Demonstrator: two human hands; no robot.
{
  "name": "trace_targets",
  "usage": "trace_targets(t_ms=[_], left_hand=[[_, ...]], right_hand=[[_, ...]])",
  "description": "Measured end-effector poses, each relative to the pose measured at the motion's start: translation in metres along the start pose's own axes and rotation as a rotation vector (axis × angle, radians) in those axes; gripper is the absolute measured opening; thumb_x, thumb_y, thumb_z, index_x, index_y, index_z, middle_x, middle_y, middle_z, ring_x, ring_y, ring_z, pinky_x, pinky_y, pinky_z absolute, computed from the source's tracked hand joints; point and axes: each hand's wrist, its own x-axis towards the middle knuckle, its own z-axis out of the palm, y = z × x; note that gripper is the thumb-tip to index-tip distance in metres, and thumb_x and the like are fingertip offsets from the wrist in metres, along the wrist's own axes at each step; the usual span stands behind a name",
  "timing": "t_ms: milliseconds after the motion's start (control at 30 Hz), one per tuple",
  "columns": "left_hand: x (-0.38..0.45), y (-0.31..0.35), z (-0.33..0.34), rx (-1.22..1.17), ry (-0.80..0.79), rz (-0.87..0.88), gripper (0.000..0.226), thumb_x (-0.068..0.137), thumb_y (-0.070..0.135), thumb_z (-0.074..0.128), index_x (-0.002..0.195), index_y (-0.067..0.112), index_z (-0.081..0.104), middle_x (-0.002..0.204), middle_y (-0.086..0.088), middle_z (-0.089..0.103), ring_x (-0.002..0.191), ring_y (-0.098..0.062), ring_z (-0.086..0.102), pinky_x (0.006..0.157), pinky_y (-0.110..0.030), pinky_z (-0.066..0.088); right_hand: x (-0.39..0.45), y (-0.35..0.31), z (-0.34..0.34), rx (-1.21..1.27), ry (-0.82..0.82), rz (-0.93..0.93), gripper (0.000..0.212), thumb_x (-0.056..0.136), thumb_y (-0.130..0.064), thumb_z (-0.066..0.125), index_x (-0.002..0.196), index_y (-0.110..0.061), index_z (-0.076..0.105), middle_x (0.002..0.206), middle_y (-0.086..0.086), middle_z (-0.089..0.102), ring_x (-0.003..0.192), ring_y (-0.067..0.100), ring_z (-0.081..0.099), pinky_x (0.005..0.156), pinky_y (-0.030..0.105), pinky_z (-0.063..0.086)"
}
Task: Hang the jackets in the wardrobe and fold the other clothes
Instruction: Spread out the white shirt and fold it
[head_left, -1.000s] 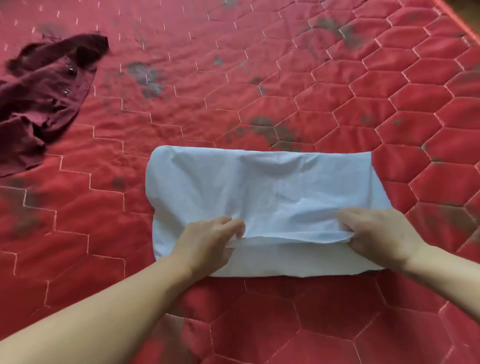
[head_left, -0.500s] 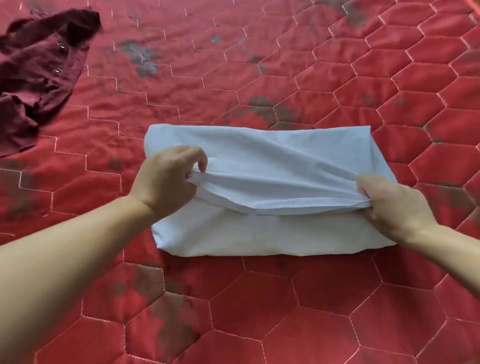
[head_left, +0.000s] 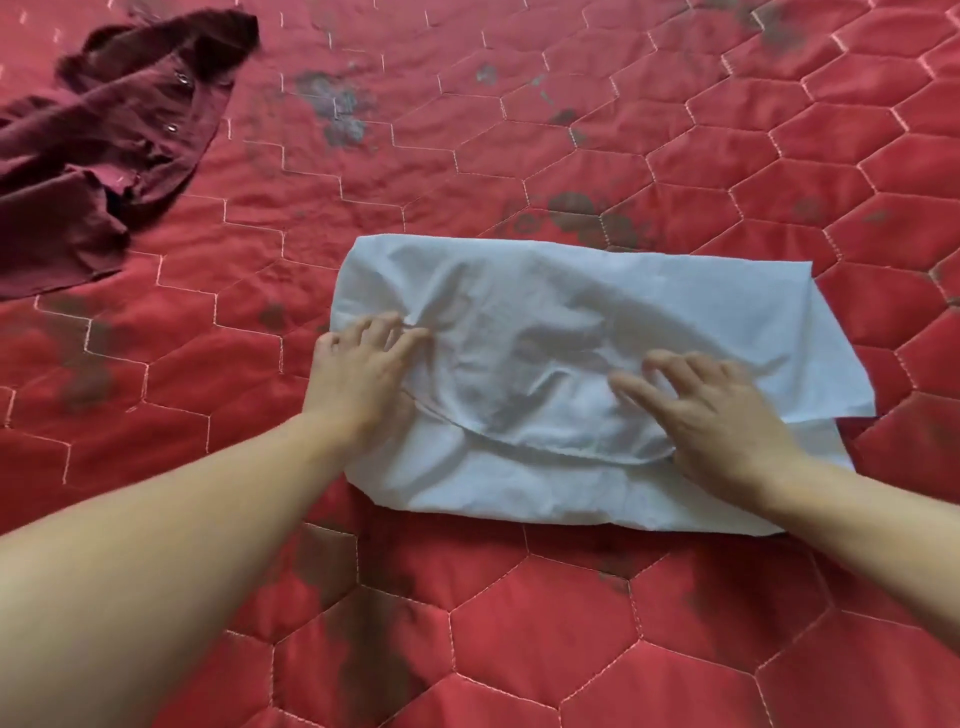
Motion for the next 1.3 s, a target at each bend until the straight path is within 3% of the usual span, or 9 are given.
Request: trace_targets(t_ms=[100, 267, 500, 600, 733, 933, 1067, 1200, 1300], left_hand=[[0.021, -0.007, -0.003, -0.067, 0.057, 0.061, 0.042, 0.085, 0.018, 0.055, 0.125, 0.033, 0.058, 0.123, 0.002, 0.061, 0.112, -0.028, 0.055, 0.088, -0.04, 0.037], [0.035, -0.017, -0.024, -0.092, 0.202, 0.145, 0.024, 0.089, 0.002, 0.051, 0.103, 0.013, 0.067, 0.09, -0.011, 0.065, 0.08, -0.038, 0.061, 0.073, -0.039, 0.036], [0.014, -0.016, -0.055, -0.182, 0.256, 0.367, 0.024, 0.091, 0.012, 0.05, 0.113, 0.01, 0.061, 0.092, -0.014, 0.061, 0.077, -0.038, 0.059, 0.062, -0.044, 0.046], [0.011, -0.02, -0.029, 0.005, -0.055, 0.031, 0.051, 0.085, 0.031, 0.059, 0.133, 0.033, 0.041, 0.124, -0.003, 0.047, 0.11, -0.029, 0.049, 0.086, -0.042, 0.04], [0.009, -0.025, -0.002, -0.464, -0.109, -0.325, 0.053, 0.08, 0.021, 0.063, 0.129, 0.031, 0.046, 0.12, -0.007, 0.048, 0.11, -0.034, 0.053, 0.092, -0.044, 0.045], [-0.011, -0.036, -0.032, -0.452, 0.299, 0.005, 0.033, 0.075, 0.0, 0.062, 0.106, 0.012, 0.068, 0.092, -0.01, 0.065, 0.083, -0.036, 0.062, 0.073, -0.041, 0.05], [-0.038, -0.057, -0.054, -0.262, 0.452, 0.259, 0.017, 0.073, 0.006, 0.065, 0.086, 0.01, 0.074, 0.079, -0.005, 0.07, 0.063, -0.03, 0.064, 0.061, -0.045, 0.05], [-0.055, -0.059, -0.044, -0.192, 0.435, 0.364, 0.015, 0.078, 0.015, 0.061, 0.075, 0.02, 0.075, 0.072, 0.002, 0.066, 0.056, -0.025, 0.058, 0.058, -0.039, 0.045], [-0.055, -0.045, -0.019, -0.177, 0.043, 0.316, 0.019, 0.084, 0.045, 0.06, 0.089, 0.033, 0.074, 0.091, 0.007, 0.065, 0.08, -0.021, 0.063, 0.071, -0.036, 0.043]], right_hand=[[0.018, 0.004, 0.005, 0.152, -0.064, 0.136, 0.041, 0.078, -0.008, 0.058, 0.116, -0.021, 0.065, 0.111, 0.006, 0.061, 0.095, 0.034, 0.058, 0.069, 0.041, 0.048], [0.028, 0.025, -0.008, 0.361, 0.03, 0.339, 0.038, 0.076, 0.003, 0.055, 0.103, -0.021, 0.068, 0.1, 0.006, 0.065, 0.093, 0.036, 0.059, 0.073, 0.045, 0.049], [0.016, 0.035, -0.04, 0.149, -0.009, 0.163, 0.037, 0.058, 0.005, 0.074, 0.092, -0.01, 0.07, 0.088, 0.015, 0.065, 0.072, 0.04, 0.062, 0.056, 0.046, 0.052], [0.012, -0.005, -0.027, -0.013, -0.176, 0.039, 0.07, 0.046, -0.016, 0.087, 0.112, -0.017, 0.067, 0.109, 0.014, 0.062, 0.09, 0.038, 0.061, 0.071, 0.044, 0.051], [0.043, -0.071, 0.004, 0.011, -0.091, -0.035, 0.086, 0.052, -0.024, 0.083, 0.132, -0.025, 0.055, 0.13, 0.013, 0.053, 0.113, 0.037, 0.054, 0.09, 0.046, 0.043], [0.09, -0.108, -0.005, 0.197, 0.035, 0.01, 0.014, 0.088, -0.009, 0.053, 0.098, -0.011, 0.062, 0.094, 0.011, 0.055, 0.083, 0.034, 0.057, 0.06, 0.035, 0.032], [0.063, -0.084, -0.028, 0.364, 0.25, -0.119, 0.021, 0.086, -0.015, 0.045, 0.093, -0.01, 0.064, 0.073, 0.009, 0.055, 0.056, 0.034, 0.054, 0.041, 0.03, 0.035], [0.044, -0.072, -0.029, 0.305, 0.038, -0.267, 0.021, 0.092, -0.031, 0.044, 0.098, -0.019, 0.06, 0.075, 0.001, 0.051, 0.057, 0.028, 0.054, 0.045, 0.029, 0.036], [0.049, -0.084, -0.016, 0.102, -0.325, -0.219, 0.053, 0.09, -0.066, 0.028, 0.113, -0.03, 0.059, 0.098, -0.003, 0.057, 0.087, 0.022, 0.062, 0.071, 0.032, 0.045]])
